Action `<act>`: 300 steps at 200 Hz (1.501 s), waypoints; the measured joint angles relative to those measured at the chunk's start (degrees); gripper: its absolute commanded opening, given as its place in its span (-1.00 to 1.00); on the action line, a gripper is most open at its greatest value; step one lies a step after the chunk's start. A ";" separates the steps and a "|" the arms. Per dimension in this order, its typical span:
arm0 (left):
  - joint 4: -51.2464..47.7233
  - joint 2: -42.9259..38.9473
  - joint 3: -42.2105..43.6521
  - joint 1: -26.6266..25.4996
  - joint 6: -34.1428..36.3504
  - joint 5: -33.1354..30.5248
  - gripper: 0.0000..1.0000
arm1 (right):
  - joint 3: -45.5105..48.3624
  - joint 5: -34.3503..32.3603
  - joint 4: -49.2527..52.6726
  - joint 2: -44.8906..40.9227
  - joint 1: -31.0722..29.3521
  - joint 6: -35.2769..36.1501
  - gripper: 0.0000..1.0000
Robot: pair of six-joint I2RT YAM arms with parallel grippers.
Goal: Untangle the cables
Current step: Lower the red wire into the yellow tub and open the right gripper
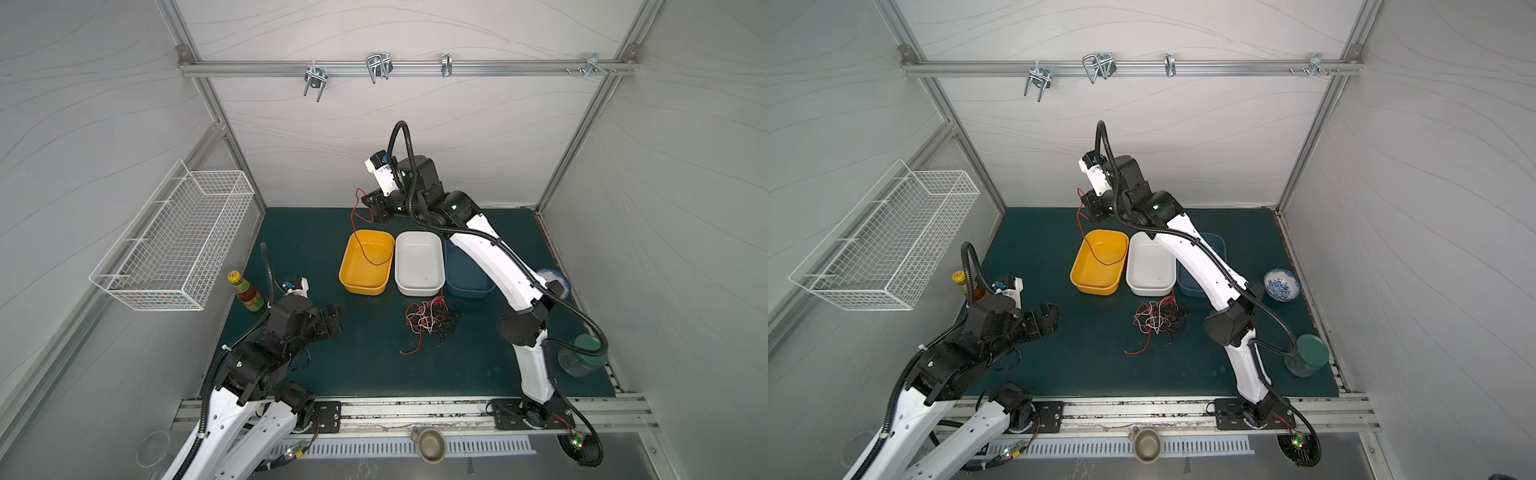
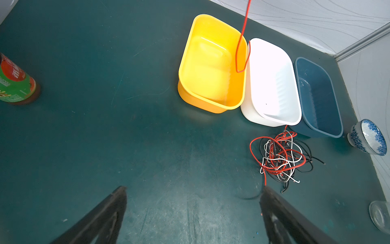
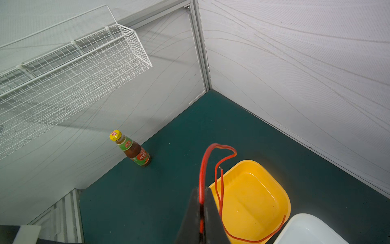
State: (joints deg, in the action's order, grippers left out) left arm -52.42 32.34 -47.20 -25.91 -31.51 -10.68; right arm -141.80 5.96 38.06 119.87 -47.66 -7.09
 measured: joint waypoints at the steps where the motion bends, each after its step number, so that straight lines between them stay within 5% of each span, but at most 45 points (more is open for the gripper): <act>1: 0.00 0.00 0.00 0.00 0.00 0.00 0.99 | 0.02 0.02 -0.07 0.04 0.02 0.00 -1.00; 162: 0.00 -0.37 0.02 0.00 0.00 0.02 0.99 | 19.65 -4.24 -7.65 4.42 0.55 -4.59 -1.00; 300: 0.00 -0.37 0.02 0.00 0.02 0.20 0.99 | 21.03 -6.21 -6.34 12.50 0.50 -9.05 -1.00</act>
State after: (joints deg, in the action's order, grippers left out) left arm -52.42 31.97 -47.18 -25.91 -31.48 -10.48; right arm -120.77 -0.25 31.73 132.38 -47.16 -16.14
